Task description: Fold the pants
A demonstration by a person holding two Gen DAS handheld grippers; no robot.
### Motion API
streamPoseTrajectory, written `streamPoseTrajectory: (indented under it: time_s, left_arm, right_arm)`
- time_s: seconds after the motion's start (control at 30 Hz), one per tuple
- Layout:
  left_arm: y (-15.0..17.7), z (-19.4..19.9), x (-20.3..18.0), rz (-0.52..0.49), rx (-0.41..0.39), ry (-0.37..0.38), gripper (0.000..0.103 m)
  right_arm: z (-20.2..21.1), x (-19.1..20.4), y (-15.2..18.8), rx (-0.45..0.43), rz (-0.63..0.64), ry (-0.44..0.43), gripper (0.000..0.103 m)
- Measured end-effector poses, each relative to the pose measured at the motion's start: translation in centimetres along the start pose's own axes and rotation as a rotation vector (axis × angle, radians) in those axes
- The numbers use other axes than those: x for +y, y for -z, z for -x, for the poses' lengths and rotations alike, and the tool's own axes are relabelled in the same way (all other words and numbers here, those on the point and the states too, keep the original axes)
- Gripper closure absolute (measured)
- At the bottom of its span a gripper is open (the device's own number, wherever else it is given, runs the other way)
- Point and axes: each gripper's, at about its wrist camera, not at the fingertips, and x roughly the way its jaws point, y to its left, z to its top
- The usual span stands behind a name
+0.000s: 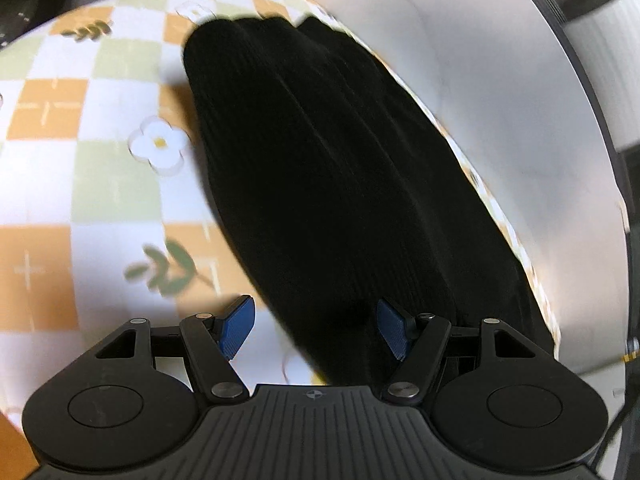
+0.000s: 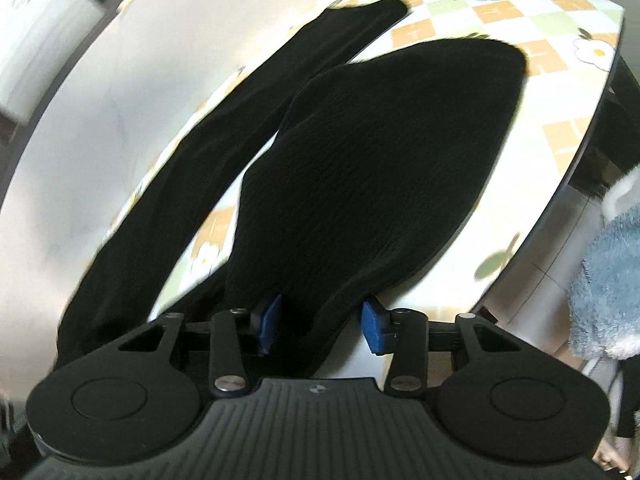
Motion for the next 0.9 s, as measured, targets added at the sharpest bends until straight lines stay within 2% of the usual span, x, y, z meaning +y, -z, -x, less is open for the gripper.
streamPoseTrajectory:
  time_s: [0.1,0.17,0.2,0.23,0.27,0.4,0.53,0.6,0.73,0.9]
  left_arm:
    - [-0.9,-0.5,0.0,0.015,-0.046,-0.034,0.037]
    - [-1.6,-0.8,0.0,0.037,-0.057,-0.046,0.045]
    - [-1.8,-1.0,0.0,0.047,-0.054,-0.05,0.063]
    - [-2.0,-1.1,-0.2,0.041,-0.048,-0.056,0.091]
    - [-2.2,-0.9,-0.6,0.022,-0.048,-0.068,0.096]
    - [-2.8,2.0,-2.3,-0.038,-0.141,-0.012,0.096]
    - [-3.1,4.1,-4.6,-0.089,-0.214,0.055,0.096]
    - [-3.2,4.3,-5.8,-0.1,-0.241,0.073,0.096]
    - [-4.1,3.6,-7.6,-0.107,-0.269,0.071,0.096]
    - [-5.9,1.1,-9.9,-0.133,-0.288,0.048,0.096]
  right_arm:
    - [-0.4,-1.6,-1.1,-0.054,-0.071,-0.018,0.064]
    - [-0.8,-2.4,-1.9,-0.061,-0.101,-0.021,0.081]
    - [-0.8,-2.7,-2.3,-0.061,-0.111,-0.021,0.094]
    - [-0.5,-2.8,-2.8,-0.073,-0.121,-0.031,0.094]
    - [0.3,-2.3,-3.4,-0.107,-0.127,-0.042,0.094]
    - [5.7,0.4,-6.3,-0.297,-0.021,-0.117,0.095]
    - [9.9,3.8,-8.7,-0.411,0.112,-0.147,0.095]
    - [10.8,5.5,-9.6,-0.448,0.163,-0.153,0.095]
    - [9.6,7.8,-11.8,-0.437,0.247,-0.134,0.095]
    - [3.2,8.9,-16.3,-0.346,0.289,-0.085,0.094]
